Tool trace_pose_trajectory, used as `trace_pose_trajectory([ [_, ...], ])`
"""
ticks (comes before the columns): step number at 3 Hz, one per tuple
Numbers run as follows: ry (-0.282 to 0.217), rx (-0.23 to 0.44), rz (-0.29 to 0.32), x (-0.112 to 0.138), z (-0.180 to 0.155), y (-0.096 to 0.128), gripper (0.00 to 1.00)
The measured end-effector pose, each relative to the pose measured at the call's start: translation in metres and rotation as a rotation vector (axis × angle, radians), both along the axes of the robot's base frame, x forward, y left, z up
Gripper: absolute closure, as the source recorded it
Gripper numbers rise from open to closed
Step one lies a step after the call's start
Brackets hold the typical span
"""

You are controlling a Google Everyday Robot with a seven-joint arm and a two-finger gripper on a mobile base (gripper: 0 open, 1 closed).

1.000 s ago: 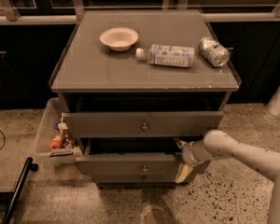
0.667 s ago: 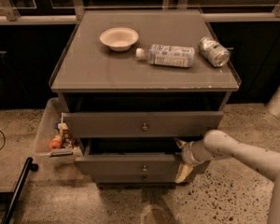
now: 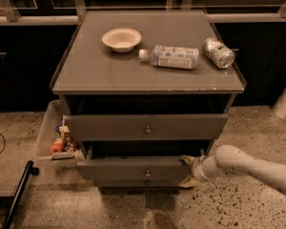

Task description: Open middle drawer

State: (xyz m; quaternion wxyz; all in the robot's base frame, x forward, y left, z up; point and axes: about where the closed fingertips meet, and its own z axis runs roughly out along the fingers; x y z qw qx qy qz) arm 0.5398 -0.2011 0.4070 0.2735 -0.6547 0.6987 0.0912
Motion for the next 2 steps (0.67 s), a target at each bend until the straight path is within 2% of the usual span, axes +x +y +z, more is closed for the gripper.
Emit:
trace_pose_trajectory([
  [1,0.005,-0.008,-0.050,-0.0392,0.0041,-0.0155,0.66],
  [2,0.005,-0.008,-0.050,-0.0391,0.0115,-0.0156,0.88],
])
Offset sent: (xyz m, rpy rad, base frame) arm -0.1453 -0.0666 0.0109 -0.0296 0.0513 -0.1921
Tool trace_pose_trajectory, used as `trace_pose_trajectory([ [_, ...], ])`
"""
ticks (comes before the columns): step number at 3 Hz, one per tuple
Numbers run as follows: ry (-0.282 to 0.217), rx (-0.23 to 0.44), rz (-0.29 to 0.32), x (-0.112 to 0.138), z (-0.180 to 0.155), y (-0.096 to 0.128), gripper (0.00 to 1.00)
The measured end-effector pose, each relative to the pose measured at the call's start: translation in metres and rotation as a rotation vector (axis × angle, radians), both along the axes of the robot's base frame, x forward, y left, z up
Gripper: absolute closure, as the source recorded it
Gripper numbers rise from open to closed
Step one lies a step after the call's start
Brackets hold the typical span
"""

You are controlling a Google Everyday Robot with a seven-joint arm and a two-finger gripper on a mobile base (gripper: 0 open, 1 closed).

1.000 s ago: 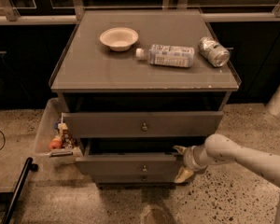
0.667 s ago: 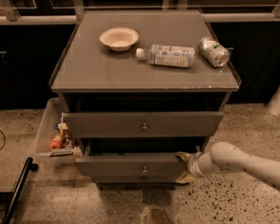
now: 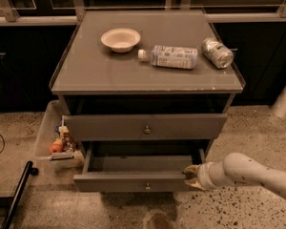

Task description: Open middle drawer

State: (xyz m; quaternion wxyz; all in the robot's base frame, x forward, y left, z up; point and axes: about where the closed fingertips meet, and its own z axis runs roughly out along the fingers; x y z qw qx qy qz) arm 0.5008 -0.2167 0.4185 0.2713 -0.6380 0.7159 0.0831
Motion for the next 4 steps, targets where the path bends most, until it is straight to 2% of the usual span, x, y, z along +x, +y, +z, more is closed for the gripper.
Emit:
trace_pose_trajectory([
  [1,0.000,0.000,0.000,0.0000,0.0064,0.0000,0.86],
  [3,0.006,0.012,0.007,-0.0002,0.0085,0.0015,0.38],
  [4,0.013,0.038,0.008,-0.0021,0.0081,0.0011,0.15],
])
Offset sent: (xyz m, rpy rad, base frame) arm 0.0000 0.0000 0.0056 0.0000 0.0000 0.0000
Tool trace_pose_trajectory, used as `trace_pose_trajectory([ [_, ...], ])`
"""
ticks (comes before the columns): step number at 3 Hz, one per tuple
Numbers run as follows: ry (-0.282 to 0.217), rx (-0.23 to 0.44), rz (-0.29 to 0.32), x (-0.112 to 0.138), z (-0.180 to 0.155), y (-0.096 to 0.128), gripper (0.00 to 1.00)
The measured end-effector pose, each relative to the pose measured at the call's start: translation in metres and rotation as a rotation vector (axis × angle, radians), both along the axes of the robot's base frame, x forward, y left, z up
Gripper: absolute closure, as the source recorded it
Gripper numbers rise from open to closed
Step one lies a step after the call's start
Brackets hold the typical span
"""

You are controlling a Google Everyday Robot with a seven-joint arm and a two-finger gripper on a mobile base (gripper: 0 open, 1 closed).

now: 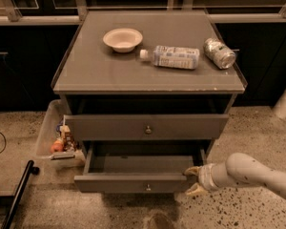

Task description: Open middle drawer

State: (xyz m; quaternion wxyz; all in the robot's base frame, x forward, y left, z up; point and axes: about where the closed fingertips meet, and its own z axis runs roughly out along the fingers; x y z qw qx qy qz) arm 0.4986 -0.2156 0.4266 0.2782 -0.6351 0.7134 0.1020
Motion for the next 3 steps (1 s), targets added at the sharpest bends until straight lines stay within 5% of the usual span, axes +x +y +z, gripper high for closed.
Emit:
trace_pose_trajectory([
  [1,0.014,0.047,0.037,-0.010,-0.012,0.008,0.00],
  [3,0.052,0.081,0.085,-0.029,-0.042,0.025,0.00],
])
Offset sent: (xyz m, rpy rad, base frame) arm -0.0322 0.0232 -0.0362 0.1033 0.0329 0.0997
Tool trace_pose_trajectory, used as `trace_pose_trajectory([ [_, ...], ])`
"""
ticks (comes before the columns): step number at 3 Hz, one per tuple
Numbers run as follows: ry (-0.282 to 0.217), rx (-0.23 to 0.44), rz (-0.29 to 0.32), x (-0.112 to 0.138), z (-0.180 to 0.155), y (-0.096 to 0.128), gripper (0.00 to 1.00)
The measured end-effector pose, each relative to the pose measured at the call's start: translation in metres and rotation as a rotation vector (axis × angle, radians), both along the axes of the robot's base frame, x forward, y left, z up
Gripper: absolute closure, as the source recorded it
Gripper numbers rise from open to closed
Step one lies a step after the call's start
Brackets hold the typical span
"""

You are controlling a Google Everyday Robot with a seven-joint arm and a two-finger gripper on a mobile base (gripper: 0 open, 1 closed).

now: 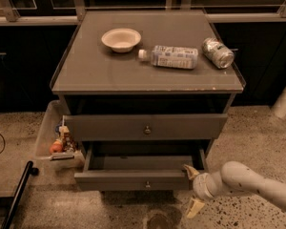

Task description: Open middle drawer

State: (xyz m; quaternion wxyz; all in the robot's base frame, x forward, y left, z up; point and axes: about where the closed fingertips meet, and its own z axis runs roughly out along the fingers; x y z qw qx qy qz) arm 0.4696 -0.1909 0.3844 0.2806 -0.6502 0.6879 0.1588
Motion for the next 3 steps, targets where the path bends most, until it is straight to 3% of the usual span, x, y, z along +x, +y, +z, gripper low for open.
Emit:
trace_pose_trajectory([
  [3,0.000,0.000,0.000,0.0000,0.0104,0.0000,0.64],
])
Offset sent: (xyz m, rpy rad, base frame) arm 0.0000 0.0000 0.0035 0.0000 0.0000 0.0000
